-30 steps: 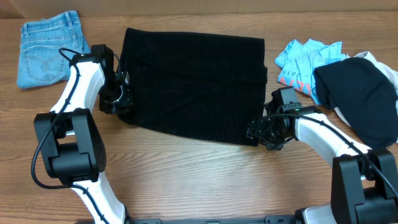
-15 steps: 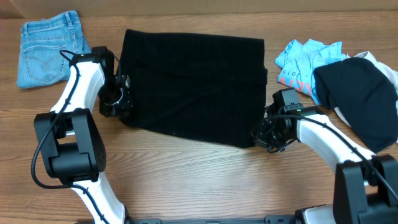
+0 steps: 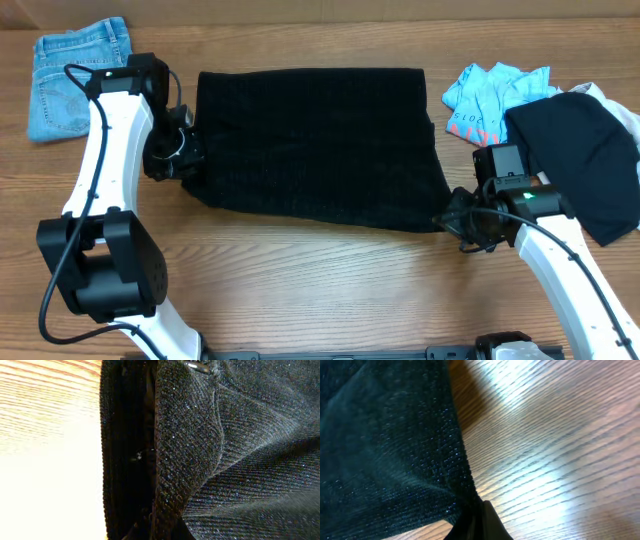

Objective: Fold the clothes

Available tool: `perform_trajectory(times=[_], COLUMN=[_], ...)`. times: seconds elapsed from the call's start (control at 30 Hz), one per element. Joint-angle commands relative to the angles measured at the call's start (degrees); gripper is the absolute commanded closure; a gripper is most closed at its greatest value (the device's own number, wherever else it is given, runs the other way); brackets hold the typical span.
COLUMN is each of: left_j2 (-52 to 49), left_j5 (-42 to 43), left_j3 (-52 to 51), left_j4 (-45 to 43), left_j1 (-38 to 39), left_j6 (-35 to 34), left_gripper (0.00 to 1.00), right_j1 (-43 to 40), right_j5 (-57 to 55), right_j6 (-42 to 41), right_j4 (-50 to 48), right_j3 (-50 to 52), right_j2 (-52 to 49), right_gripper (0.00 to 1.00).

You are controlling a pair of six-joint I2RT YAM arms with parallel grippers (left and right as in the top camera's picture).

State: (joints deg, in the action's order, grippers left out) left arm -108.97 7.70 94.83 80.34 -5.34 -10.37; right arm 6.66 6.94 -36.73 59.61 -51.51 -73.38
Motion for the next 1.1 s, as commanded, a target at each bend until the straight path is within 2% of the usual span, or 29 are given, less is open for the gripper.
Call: perform_trajectory(times=[0.0, 0.03, 0.1, 0.23, 0.47, 0.63, 0.87, 1.07], left_j2=[1.2, 1.2, 1.2, 1.2, 1.3, 3.4, 13.0, 19.5], left_j5=[-8.0, -8.1, -7.6, -1.6, -1.2, -0.6, -0.7, -0.7], left_j3=[1.1, 1.1, 1.1, 1.1, 1.1, 1.1, 1.1, 1.1], left_j4=[-0.2, 0.3, 2.0, 7.5, 12.9, 13.0, 14.6, 16.4], left_j1=[-0.7, -0.7, -0.7, -0.6, 1.0, 5.3, 8.8, 8.8], left_j6=[-3.7, -3.8, -3.8, -3.8, -3.8, -4.3, -6.0, -6.6], left_gripper=[0.94, 0.89, 0.88, 0.96, 0.96, 0.96, 0.96, 0.96], right_j1=[-1.1, -1.0, -1.0, -1.0, -1.0, -1.0, -1.0, -1.0], right_j5=[-8.3, -8.1, -7.6, -5.6, -5.8, -6.4, -7.6, -10.8], right_j6=[-2.5, -2.3, -2.3, -2.4, -5.3, -5.3, -5.4, -4.7], right_j4=[3.1, 3.3, 4.3, 5.9, 7.1, 8.3, 8.9, 8.5], right_j3=[-2.8, -3.0, -3.0, -3.0, -3.0, -3.0, -3.3, -12.8], right_j2=[1.1, 1.1, 1.1, 1.1, 2.3, 9.2, 19.3, 20.0], right_gripper=[0.96, 0.96, 0.96, 0.96, 0.96, 0.96, 0.96, 0.96])
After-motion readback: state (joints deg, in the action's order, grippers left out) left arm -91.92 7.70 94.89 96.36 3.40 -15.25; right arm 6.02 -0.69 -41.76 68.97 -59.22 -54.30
